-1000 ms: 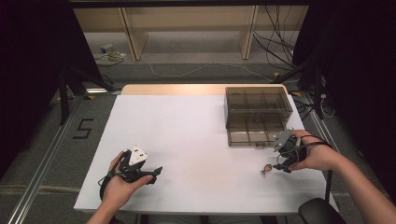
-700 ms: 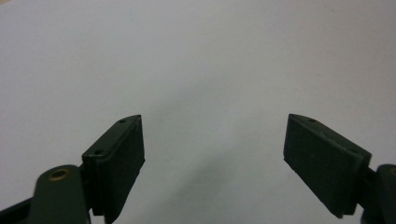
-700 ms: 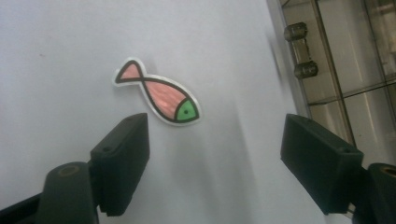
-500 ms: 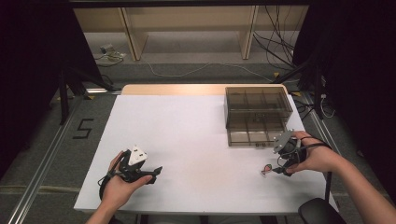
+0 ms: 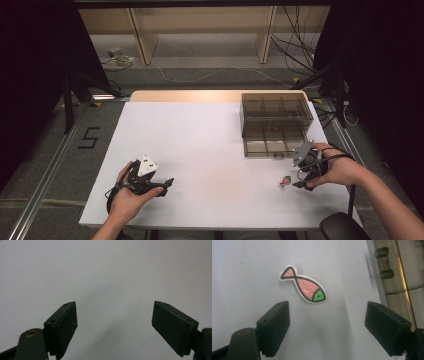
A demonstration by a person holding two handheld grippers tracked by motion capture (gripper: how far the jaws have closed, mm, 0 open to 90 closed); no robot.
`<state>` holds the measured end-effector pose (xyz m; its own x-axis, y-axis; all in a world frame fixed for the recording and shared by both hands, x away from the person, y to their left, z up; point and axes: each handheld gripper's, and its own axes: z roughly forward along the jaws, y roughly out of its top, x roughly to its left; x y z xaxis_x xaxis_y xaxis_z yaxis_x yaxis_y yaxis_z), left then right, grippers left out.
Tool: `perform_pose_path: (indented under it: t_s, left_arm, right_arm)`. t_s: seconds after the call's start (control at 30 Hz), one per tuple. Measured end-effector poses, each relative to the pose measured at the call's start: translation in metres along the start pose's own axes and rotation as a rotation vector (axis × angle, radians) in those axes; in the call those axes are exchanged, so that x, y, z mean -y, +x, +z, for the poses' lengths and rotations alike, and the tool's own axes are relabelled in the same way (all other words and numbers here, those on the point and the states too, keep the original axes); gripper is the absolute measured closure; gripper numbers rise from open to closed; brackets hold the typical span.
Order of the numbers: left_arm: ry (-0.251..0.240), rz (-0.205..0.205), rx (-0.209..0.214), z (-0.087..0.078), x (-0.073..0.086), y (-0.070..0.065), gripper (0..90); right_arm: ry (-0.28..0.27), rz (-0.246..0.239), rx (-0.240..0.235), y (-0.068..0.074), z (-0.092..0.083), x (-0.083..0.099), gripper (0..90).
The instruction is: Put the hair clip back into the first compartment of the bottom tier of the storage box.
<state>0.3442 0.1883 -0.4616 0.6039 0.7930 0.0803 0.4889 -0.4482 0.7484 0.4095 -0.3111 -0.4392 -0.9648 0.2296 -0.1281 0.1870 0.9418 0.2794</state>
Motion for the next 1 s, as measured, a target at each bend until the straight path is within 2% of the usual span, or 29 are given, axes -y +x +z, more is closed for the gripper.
perform_pose_path:
  t_s: [0.37, 0.53, 0.77, 1.0]
  left_arm:
    - [0.001, 0.004, -0.012, 0.000, -0.002, -0.001, 20.5]
    - [0.003, 0.003, -0.012, 0.000, -0.001, -0.001, 20.5]
    - [0.002, 0.004, -0.012, 0.000, -0.002, 0.000, 20.5]
    - [0.004, 0.004, -0.013, 0.001, -0.002, 0.000, 20.4]
  right_arm:
    - [0.012, -0.032, -0.020, 0.004, 0.008, 0.002, 23.2]
    - [0.008, -0.045, -0.021, 0.006, 0.009, -0.001, 24.3]
    - [0.028, -0.091, -0.041, 0.005, 0.016, -0.008, 26.8]
    - [0.031, -0.098, -0.066, 0.005, 0.020, -0.014, 29.8]
